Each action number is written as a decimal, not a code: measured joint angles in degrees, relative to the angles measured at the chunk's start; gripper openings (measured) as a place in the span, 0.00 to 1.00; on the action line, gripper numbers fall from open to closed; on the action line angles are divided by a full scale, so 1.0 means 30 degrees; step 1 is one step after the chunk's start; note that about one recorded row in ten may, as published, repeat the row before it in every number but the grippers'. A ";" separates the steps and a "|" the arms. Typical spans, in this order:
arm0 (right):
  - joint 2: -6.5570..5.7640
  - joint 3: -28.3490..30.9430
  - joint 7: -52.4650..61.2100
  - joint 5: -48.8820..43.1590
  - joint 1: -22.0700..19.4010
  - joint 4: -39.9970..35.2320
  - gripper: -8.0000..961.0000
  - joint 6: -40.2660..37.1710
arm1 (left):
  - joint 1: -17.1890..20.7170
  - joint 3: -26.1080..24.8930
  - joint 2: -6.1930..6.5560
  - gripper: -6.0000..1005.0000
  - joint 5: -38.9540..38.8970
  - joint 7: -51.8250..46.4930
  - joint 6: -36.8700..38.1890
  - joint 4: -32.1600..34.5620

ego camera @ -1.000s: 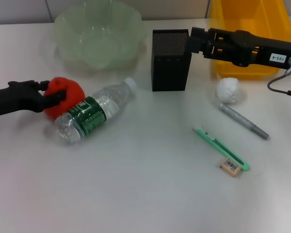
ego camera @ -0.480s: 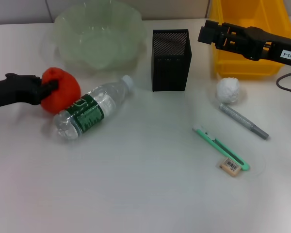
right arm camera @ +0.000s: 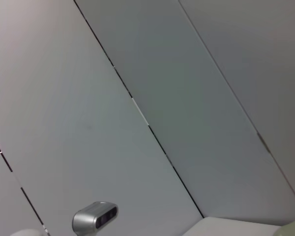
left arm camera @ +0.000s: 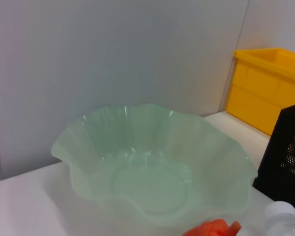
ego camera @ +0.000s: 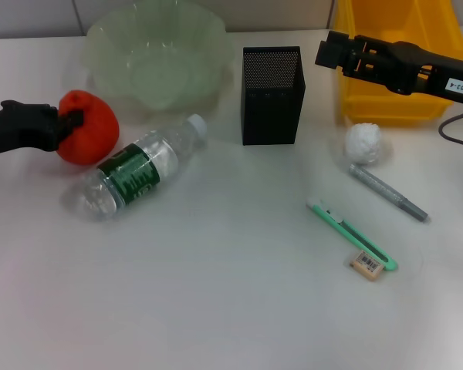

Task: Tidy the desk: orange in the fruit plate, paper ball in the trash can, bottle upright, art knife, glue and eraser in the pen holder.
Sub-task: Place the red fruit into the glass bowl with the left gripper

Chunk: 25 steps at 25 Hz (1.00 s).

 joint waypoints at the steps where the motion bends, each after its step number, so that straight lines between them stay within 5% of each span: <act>1: 0.0000 -0.0001 -0.0009 0.0000 -0.0001 0.0001 0.67 0.0103 | -0.0002 0.0001 0.0032 0.12 -0.0124 -0.0001 0.0009 0.0051; 25: 0.0030 0.0000 -0.0087 -0.0001 0.0132 0.0000 0.65 0.0508 | -0.0239 0.0005 0.0126 0.06 -0.0833 0.0058 0.0006 0.0370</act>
